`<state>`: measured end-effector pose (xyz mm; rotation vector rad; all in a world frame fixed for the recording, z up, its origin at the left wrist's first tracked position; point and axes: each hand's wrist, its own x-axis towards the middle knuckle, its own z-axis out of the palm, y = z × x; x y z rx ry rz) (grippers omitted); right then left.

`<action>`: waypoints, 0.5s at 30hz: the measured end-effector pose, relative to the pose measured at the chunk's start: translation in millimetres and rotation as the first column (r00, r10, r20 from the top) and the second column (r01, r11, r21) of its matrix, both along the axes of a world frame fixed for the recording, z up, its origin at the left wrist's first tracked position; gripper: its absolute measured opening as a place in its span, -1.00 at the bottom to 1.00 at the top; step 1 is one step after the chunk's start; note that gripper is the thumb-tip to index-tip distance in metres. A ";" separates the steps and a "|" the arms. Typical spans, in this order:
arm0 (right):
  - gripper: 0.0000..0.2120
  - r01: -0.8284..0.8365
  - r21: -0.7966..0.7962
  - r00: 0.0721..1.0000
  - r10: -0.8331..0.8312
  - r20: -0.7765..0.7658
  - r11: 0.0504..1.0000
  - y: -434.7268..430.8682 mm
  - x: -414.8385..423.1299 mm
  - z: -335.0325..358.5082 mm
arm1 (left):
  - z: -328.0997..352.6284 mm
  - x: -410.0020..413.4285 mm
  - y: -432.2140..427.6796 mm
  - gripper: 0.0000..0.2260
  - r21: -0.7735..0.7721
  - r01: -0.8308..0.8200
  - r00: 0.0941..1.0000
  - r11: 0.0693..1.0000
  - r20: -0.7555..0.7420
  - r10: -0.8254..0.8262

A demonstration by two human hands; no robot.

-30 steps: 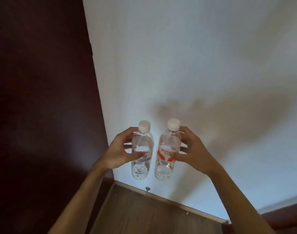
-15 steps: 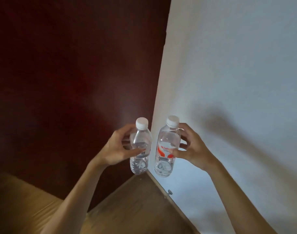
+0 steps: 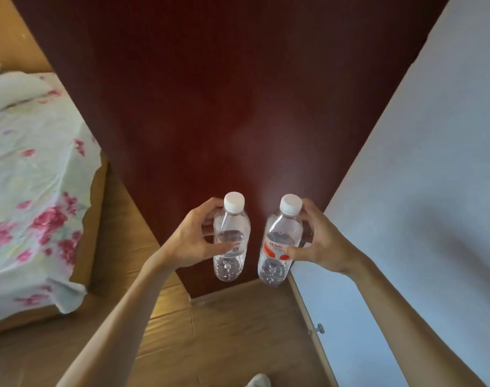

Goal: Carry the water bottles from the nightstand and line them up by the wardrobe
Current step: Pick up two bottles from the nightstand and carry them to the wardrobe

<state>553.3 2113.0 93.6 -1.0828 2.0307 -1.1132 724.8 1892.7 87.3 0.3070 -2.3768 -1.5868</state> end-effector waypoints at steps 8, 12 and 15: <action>-0.27 -0.109 0.040 0.993 0.110 -0.034 0.993 -38.0 35.3 -14.4 | -17.2 54.3 -17.1 -0.47 -0.026 -0.072 0.997 0.997 0.009 0.072; -0.30 -0.147 0.060 0.988 0.150 -0.046 0.987 -49.5 59.3 -17.9 | -26.3 80.0 -23.0 -0.45 -0.039 -0.094 0.995 0.995 0.015 0.095; -0.31 -0.152 0.064 0.987 0.155 -0.049 0.986 -55.8 73.6 -19.9 | -34.3 92.6 -30.2 -0.44 -0.066 -0.099 0.995 0.993 0.018 0.101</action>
